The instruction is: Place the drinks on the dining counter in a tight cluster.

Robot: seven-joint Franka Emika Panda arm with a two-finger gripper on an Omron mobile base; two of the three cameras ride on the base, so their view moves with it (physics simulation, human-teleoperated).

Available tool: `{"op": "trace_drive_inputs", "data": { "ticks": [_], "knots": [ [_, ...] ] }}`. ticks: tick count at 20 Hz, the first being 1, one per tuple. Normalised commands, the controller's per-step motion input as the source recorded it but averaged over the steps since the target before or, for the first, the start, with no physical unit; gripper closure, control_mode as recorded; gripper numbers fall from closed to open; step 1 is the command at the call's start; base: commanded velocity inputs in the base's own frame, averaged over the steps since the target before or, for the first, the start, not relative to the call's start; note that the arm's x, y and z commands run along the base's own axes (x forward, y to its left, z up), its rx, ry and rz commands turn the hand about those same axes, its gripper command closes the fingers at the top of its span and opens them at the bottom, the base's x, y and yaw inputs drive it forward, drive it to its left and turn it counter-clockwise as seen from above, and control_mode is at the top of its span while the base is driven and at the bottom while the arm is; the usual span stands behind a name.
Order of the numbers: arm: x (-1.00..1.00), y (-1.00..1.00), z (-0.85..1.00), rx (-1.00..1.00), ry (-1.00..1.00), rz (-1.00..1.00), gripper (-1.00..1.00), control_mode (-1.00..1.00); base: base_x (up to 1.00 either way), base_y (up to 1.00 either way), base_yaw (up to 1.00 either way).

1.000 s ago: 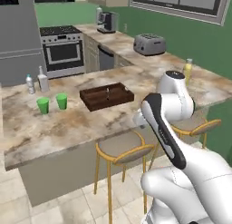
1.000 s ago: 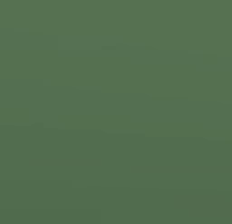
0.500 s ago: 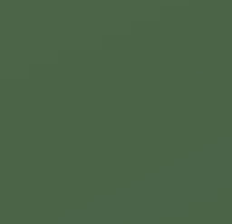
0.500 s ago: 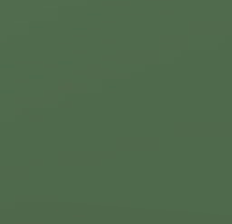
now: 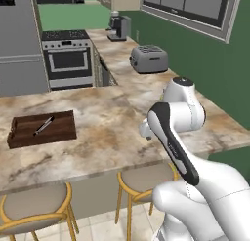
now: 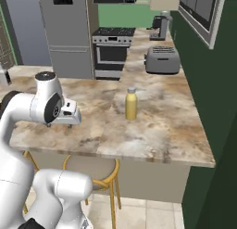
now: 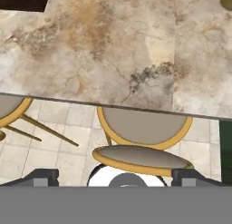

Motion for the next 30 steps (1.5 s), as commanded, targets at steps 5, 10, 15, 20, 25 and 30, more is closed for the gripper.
{"op": "trace_drive_inputs", "data": {
  "ticks": [5, 10, 15, 20, 25, 30],
  "knots": [
    [0.00, 0.00, 0.00, 0.00, 0.00, 0.00, -1.00, 1.00, 0.68, -1.00, 0.11],
    [0.00, 0.00, 0.00, 0.00, 0.00, 0.00, -1.00, 1.00, 0.02, -0.16, 0.05],
    [0.00, 0.00, 0.00, 0.00, 0.00, 0.00, -1.00, 1.00, 0.00, -0.10, -0.01],
    [0.00, 0.00, 0.00, 0.00, 0.00, 0.00, -1.00, 1.00, 0.03, -0.79, 0.00],
    [0.00, 0.00, 0.00, 0.00, 0.00, 0.00, -1.00, 1.00, 0.30, -0.36, 0.00],
    [0.00, 0.00, 0.00, 0.00, 0.00, 0.00, -1.00, 1.00, 0.78, -0.01, 0.00]
  ]
}}
